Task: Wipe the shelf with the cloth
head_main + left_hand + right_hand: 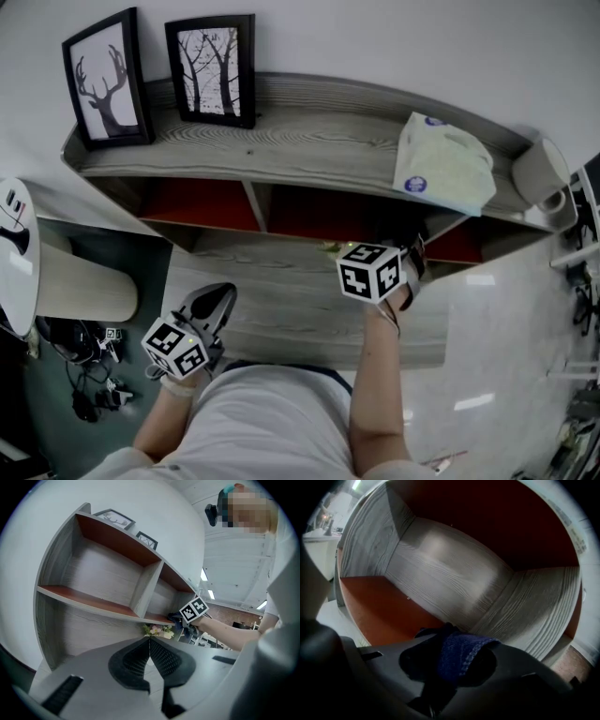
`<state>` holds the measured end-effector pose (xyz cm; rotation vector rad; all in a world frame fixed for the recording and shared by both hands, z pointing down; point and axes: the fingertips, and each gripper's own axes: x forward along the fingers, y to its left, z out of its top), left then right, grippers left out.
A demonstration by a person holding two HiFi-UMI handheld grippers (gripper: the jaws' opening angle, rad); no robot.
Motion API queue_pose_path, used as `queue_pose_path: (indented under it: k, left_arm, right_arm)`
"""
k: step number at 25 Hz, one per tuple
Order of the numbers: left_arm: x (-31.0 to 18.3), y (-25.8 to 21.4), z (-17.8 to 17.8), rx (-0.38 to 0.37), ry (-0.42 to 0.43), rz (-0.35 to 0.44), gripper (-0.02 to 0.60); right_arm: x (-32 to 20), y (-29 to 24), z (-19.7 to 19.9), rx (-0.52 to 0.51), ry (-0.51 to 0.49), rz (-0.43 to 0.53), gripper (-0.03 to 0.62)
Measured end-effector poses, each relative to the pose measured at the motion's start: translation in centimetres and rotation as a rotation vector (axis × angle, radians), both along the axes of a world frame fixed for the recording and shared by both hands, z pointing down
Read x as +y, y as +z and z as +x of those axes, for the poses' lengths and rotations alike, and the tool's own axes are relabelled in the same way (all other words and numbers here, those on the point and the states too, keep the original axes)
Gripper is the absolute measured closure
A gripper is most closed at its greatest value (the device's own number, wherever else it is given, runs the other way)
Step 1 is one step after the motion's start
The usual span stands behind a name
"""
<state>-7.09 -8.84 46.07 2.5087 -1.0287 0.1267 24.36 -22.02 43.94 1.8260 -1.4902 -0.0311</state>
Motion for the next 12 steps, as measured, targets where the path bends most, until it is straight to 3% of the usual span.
queue_pose_path:
  k: [12]
  left_arm:
    - [0.3, -0.1, -0.1, -0.009, -0.006, 0.000, 0.566]
  right_arm:
    - [-3.5, -0.1, -0.1, -0.053, 0.058, 0.006, 0.516]
